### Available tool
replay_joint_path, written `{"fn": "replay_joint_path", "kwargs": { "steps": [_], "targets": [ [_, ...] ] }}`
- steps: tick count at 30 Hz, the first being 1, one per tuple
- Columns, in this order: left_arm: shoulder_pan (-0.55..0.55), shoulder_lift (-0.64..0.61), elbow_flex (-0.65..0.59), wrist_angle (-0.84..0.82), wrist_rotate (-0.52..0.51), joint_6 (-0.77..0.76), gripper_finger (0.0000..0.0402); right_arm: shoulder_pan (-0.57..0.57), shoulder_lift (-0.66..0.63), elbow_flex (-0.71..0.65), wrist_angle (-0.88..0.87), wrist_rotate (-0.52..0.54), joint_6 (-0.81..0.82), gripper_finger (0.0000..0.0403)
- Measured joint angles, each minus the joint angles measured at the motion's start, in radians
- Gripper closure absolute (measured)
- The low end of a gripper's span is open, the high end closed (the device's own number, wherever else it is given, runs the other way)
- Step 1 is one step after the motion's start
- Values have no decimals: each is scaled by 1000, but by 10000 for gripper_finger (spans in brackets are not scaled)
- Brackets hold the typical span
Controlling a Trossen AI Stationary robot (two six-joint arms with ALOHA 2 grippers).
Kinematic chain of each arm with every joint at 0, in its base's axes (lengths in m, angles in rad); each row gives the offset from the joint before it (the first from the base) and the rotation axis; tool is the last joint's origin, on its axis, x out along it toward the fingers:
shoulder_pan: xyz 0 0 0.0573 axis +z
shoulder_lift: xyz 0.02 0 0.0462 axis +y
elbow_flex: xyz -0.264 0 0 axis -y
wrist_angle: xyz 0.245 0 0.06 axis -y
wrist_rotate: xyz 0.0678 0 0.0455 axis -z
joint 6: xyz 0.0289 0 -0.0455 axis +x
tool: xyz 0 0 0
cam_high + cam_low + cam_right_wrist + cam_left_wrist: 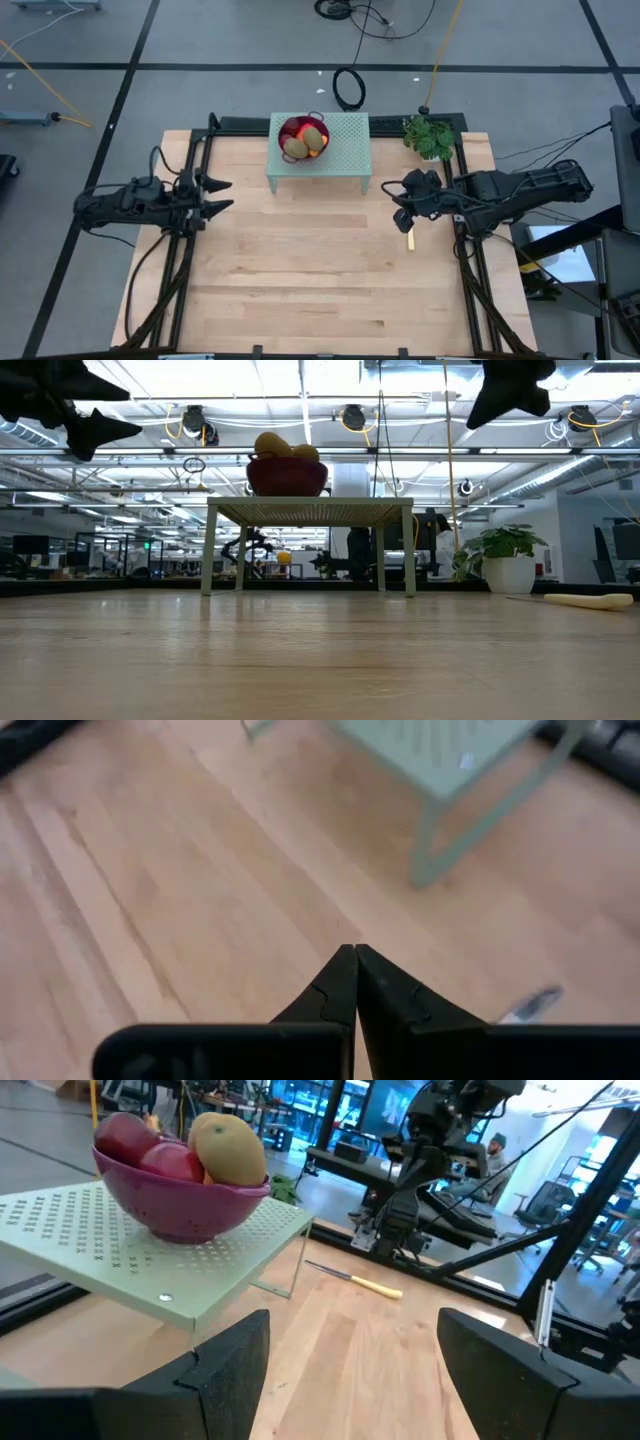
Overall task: Pick & Place Fruit
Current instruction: Put the yellow table knife on the shelf
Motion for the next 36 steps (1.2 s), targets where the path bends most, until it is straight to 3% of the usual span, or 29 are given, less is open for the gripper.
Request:
{"fn": "replay_joint_path", "kwargs": {
  "steps": [16,29,36],
  "targets": [
    [-45,0,-71,23,8,-51,119,-2,159,0,-324,-232,338,403],
    [-48,-1,-71,-39,10,-64,119,-3,165,0,-368,-234,409,401],
    [-49,-1,-71,-48,11,-146,119,-3,166,-43,-368,-235,449,364]
  ]
}}
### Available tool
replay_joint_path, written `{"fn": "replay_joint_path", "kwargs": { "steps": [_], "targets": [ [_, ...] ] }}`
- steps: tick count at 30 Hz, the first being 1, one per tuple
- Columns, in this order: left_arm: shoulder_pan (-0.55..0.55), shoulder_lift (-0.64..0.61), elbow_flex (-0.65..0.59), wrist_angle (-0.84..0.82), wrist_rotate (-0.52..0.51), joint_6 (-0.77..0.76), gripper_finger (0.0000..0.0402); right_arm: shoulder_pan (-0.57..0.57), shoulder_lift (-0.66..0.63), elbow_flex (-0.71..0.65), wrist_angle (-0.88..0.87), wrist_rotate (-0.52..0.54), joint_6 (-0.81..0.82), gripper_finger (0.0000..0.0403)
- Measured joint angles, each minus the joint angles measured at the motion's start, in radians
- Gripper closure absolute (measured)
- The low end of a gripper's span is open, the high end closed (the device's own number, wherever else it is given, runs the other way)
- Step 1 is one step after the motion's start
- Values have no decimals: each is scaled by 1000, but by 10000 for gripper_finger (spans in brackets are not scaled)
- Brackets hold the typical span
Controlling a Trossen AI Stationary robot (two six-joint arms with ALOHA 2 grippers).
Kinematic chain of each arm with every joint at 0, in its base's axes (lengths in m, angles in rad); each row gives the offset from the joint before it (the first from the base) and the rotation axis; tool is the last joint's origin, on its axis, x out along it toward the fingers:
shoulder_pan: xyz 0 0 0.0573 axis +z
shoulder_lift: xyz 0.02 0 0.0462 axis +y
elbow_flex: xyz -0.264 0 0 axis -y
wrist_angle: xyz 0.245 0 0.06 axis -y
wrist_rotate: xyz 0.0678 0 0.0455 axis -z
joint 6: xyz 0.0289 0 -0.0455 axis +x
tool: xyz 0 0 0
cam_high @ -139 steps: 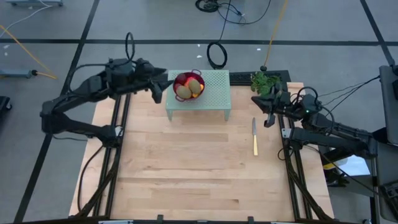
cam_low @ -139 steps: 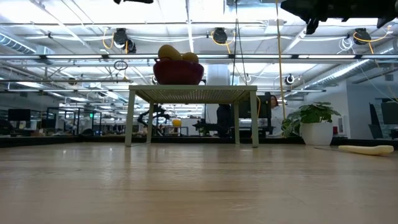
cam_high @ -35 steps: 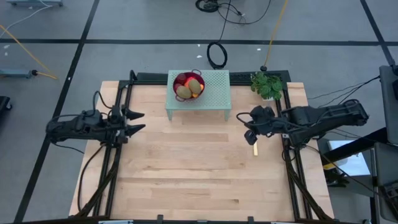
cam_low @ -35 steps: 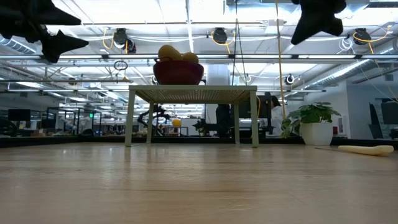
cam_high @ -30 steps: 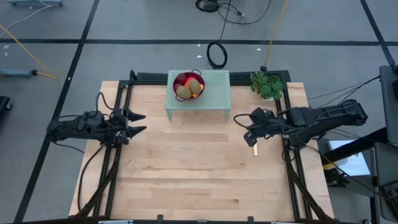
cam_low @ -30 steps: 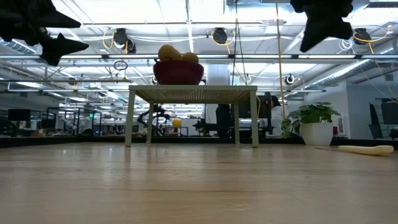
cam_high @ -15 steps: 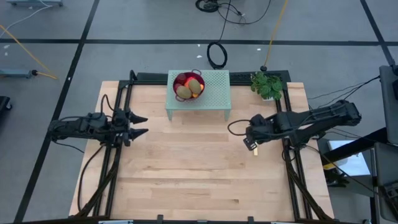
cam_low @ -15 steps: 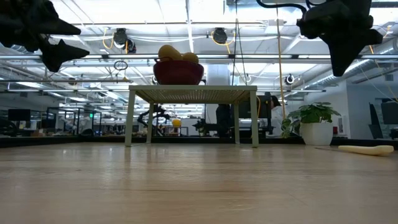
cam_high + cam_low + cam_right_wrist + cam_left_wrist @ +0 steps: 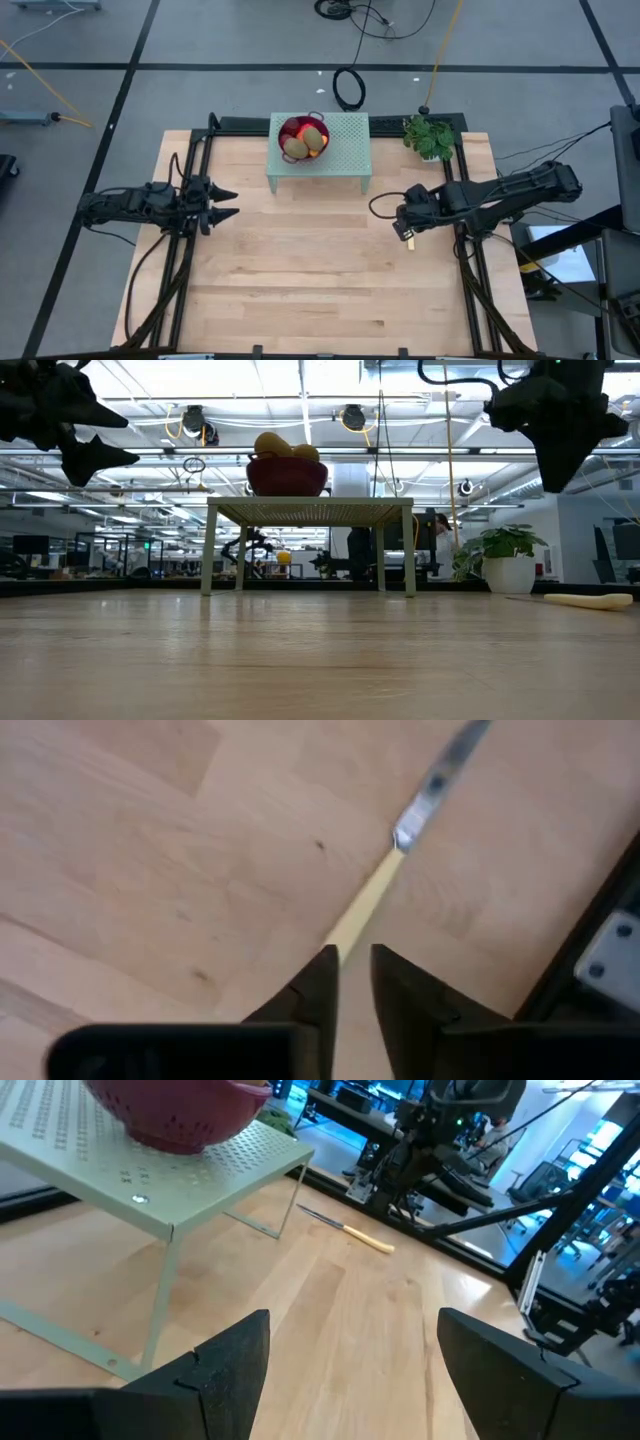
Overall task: Pick & Place Fruit
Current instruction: Put the yellow table knife on the shelf
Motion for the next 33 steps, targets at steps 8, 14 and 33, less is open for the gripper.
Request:
{"fn": "replay_joint_path", "kwargs": {
  "steps": [8,14,33],
  "targets": [
    [0,0,0,0,0,-18,119,0,0,-68,17,-25,91,268],
    [0,0,0,0,0,-24,119,0,0,-103,67,-25,100,213],
    [0,0,0,0,-2,16,119,0,0,-320,358,-103,204,208]
  ]
}}
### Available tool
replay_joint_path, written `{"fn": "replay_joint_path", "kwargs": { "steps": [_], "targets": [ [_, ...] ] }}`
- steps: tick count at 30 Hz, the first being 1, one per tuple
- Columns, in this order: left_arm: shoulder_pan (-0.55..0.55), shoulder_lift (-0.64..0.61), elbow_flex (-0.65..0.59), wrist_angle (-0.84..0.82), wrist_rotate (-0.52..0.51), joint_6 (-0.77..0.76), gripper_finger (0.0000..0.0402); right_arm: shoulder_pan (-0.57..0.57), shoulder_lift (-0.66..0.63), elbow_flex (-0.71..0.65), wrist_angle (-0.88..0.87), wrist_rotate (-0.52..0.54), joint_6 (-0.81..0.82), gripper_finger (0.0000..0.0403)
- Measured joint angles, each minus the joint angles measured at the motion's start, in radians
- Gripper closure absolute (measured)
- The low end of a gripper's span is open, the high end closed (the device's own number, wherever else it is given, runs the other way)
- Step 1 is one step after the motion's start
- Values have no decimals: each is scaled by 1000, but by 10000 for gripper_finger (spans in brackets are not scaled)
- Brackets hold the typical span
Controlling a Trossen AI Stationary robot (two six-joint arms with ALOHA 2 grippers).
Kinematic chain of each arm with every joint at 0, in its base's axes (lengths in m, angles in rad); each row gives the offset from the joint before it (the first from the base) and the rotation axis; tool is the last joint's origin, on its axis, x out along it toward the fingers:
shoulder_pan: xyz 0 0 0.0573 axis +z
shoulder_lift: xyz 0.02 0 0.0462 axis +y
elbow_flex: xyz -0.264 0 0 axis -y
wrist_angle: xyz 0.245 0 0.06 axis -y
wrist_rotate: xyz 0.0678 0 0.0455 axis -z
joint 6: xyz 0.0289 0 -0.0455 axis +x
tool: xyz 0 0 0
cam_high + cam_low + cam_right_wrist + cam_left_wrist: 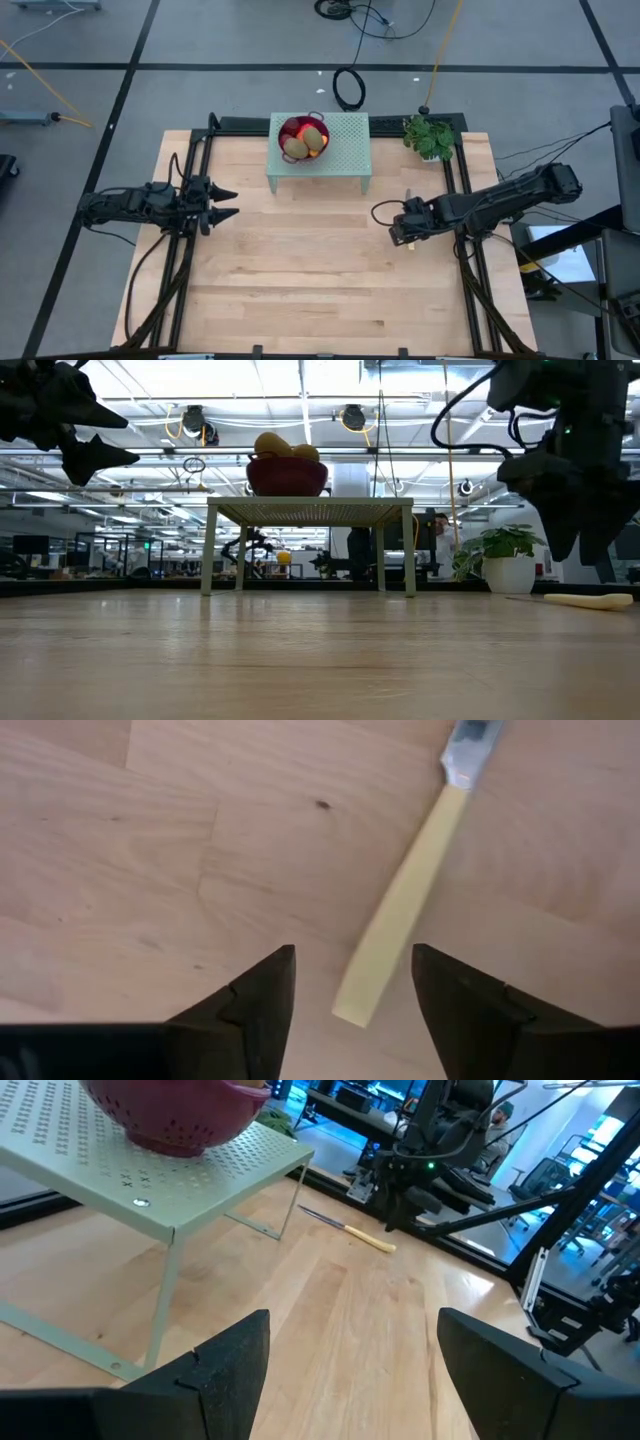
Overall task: Pick & Place Fruit
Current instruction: Put the yellow table knife on the shelf
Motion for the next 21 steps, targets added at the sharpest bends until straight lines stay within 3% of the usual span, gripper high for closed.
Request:
{"fn": "replay_joint_path", "kwargs": {
  "steps": [21],
  "targets": [
    [0,0,0,0,0,6,119,0,0,-157,197,-27,23,220]
  ]
}}
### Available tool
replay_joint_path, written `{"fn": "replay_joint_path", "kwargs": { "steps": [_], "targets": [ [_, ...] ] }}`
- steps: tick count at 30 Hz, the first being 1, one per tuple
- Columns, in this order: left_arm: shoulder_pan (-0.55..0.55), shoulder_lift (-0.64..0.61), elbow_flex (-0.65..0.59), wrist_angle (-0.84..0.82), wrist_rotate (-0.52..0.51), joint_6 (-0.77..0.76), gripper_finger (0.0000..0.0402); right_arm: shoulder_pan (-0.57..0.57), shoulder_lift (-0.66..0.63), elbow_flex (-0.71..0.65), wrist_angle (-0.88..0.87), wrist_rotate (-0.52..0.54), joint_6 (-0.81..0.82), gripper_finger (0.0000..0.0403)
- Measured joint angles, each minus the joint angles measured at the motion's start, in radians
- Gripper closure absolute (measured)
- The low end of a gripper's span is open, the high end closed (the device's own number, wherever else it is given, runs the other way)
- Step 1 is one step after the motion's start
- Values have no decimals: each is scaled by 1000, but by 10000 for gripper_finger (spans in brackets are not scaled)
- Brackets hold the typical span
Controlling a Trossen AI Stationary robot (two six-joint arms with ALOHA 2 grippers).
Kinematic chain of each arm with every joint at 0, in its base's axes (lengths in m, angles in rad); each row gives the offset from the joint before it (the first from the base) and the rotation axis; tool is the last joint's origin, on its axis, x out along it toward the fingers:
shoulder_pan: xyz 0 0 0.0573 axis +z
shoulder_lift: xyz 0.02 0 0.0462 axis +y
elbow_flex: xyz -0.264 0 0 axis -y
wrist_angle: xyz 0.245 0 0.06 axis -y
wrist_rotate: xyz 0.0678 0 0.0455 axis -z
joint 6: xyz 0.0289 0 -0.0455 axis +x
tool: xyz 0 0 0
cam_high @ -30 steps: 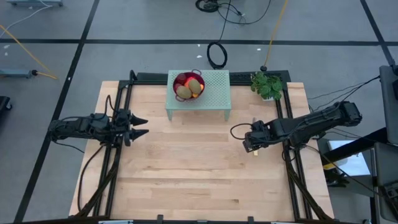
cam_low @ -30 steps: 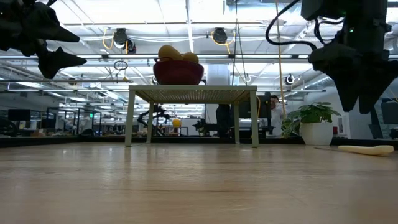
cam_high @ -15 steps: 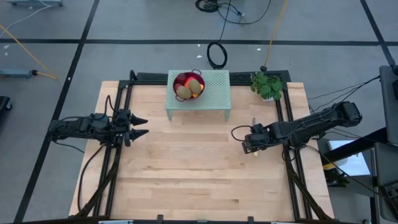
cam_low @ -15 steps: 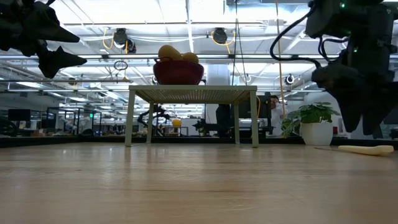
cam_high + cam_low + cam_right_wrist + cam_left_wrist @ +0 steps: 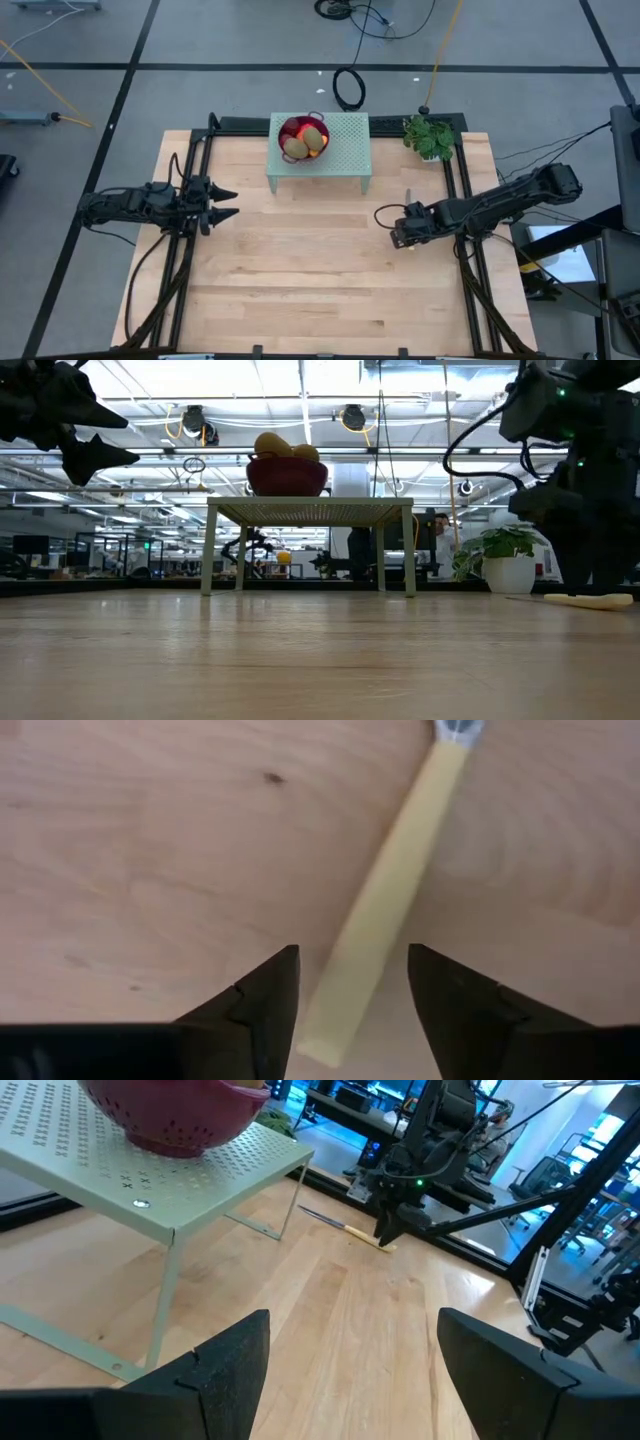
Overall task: Pick & Place Fruit
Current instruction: Put the yellow table knife on the shelf
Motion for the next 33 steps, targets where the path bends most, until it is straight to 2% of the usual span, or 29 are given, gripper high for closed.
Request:
{"fn": "replay_joint_path", "kwargs": {
  "steps": [15,27,33],
  "targets": [
    [0,0,0,0,0,0,119,-1,-1,-56,63,-18,24,251],
    [0,0,0,0,0,-3,119,0,35,-56,48,0,45,321],
    [0,0,0,0,0,-2,119,0,35,-56,44,1,51,330]
  ]
}}
